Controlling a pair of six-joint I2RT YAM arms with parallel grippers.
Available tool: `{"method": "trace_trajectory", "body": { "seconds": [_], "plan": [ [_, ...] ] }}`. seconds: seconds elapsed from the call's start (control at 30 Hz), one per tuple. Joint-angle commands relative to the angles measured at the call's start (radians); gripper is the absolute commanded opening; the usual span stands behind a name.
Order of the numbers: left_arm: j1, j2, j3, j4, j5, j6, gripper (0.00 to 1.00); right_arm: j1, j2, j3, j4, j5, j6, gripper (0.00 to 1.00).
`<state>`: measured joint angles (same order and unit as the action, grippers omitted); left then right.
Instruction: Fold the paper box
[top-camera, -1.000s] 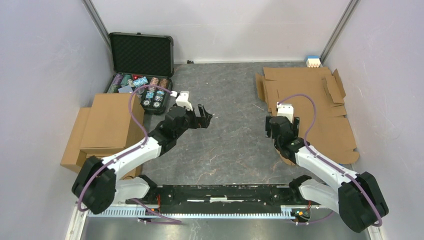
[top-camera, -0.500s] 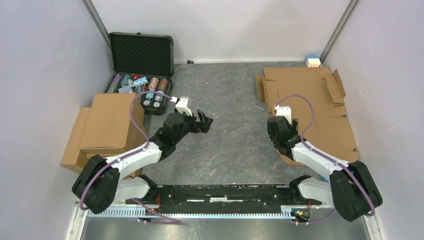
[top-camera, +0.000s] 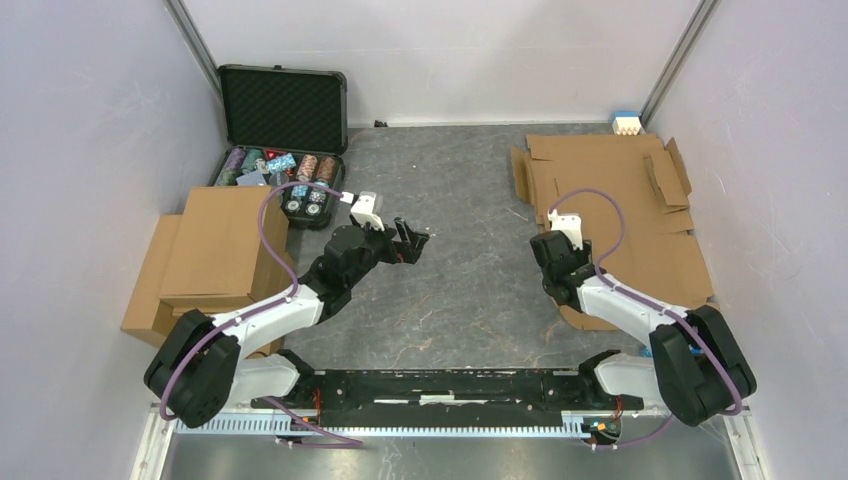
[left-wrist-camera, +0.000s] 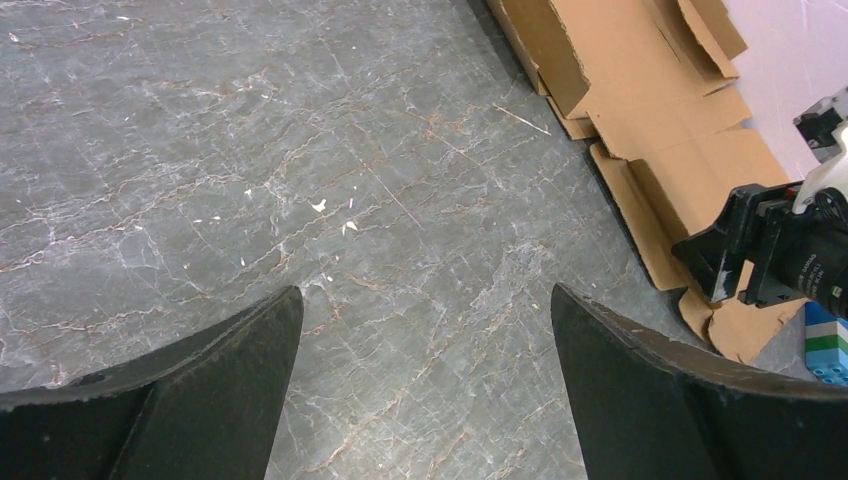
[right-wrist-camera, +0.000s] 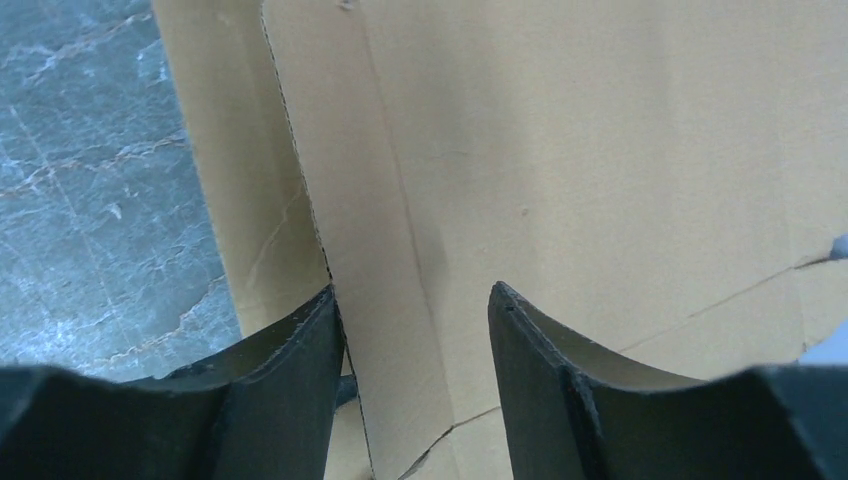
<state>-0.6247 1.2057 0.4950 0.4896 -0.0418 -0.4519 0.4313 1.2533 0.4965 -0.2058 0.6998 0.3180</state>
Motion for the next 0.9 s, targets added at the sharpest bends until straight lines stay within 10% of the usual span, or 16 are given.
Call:
{"method": "trace_trajectory", "body": {
  "seconds": [0.0, 0.13, 0.5, 0.87],
  "plan": [
    [0.003, 0.005, -0.006, 0.057, 0.013, 0.042, 1.0, -0.006, -0.051, 0.028, -0.041, 0.087, 0.009, 0.51],
    [0.003, 0.002, -0.007, 0.057, 0.009, 0.04, 1.0, -0.005, -0.066, 0.043, -0.059, 0.096, -0.011, 0.01],
    [0.003, -0.011, -0.033, 0.082, -0.024, 0.026, 1.0, -0.005, -0.298, 0.147, -0.111, 0.014, -0.026, 0.0],
    [0.003, 0.007, -0.039, 0.107, -0.013, 0.011, 1.0, -0.005, -0.36, 0.299, -0.074, -0.685, -0.112, 0.0]
  ]
}}
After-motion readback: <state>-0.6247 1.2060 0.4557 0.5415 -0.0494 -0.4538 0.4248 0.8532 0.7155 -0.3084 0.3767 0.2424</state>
